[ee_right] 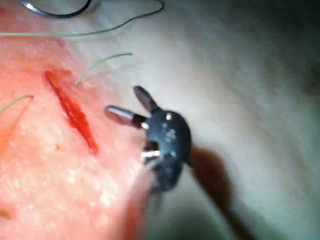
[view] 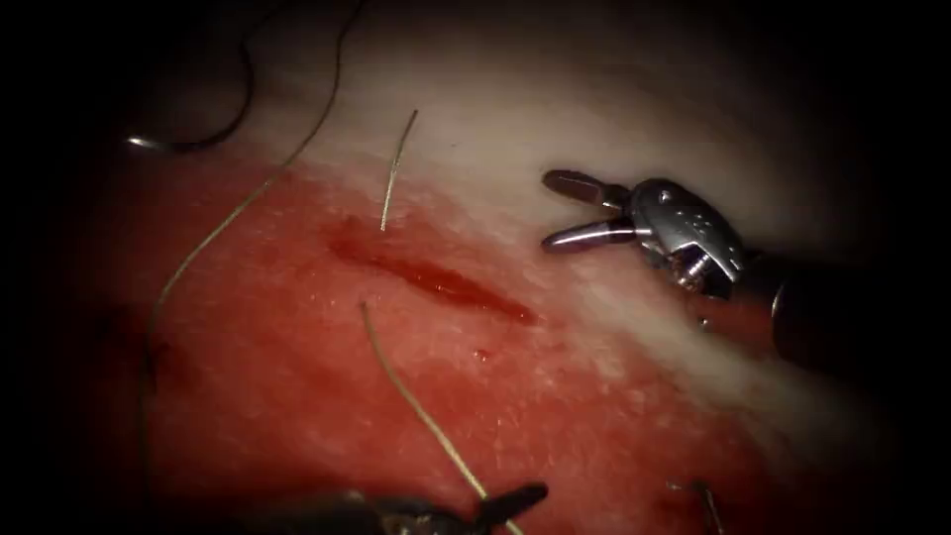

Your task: Wound Closure

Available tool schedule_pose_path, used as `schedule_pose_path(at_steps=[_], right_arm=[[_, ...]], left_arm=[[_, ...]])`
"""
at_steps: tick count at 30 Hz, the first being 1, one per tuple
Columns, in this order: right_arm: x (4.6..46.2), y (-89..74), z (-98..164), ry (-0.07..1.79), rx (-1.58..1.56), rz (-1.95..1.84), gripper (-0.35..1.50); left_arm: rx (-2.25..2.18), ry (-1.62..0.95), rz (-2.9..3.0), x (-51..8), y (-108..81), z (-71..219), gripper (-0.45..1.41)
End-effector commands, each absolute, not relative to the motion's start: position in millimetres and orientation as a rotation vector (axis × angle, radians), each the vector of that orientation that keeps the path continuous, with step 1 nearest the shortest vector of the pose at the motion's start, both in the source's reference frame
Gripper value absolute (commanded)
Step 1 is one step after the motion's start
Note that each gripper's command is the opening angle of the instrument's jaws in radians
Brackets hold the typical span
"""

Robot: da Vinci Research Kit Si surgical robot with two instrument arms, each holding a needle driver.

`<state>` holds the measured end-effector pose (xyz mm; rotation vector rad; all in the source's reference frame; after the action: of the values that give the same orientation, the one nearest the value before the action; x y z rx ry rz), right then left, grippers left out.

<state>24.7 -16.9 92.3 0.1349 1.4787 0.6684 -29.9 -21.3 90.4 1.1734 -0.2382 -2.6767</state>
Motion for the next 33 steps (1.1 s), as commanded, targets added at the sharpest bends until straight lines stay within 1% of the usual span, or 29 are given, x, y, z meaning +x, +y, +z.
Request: schedule_pose_path(at_steps=[1,6,15,19,25,28,33], right_arm=[[25.5,-16.7,92.9,1.482,0.14,0.672,1.48],[25.6,-16.9,92.9,1.481,0.143,0.676,1.48],[26.3,-18.0,92.3,1.512,0.179,0.655,1.48],[28.2,-19.7,91.5,1.512,0.177,0.529,1.46],[31.8,-21.4,90.0,1.577,0.125,0.359,1.46],[33.9,-22.4,88.7,1.61,0.114,0.245,1.41],[37.1,-24.3,86.6,1.658,0.124,0.042,1.23]], left_arm=[[1.17,-0.242,-2.665,-30.4,-21.4,91.1,-0.45],[1.237,-0.248,-2.495,-29.8,-21.6,90.9,-0.45],[1.302,-0.213,-2.423,-27.1,-19.2,89.0,-0.45],[1.313,-0.225,-2.413,-25.6,-17.7,88.1,-0.45],[1.297,-0.236,-2.411,-23.3,-16.2,87.1,-0.45],[1.289,-0.238,-2.411,-22.5,-15.7,86.9,-0.45],[1.265,-0.254,-2.389,-21.1,-15.0,86.5,-0.45]])
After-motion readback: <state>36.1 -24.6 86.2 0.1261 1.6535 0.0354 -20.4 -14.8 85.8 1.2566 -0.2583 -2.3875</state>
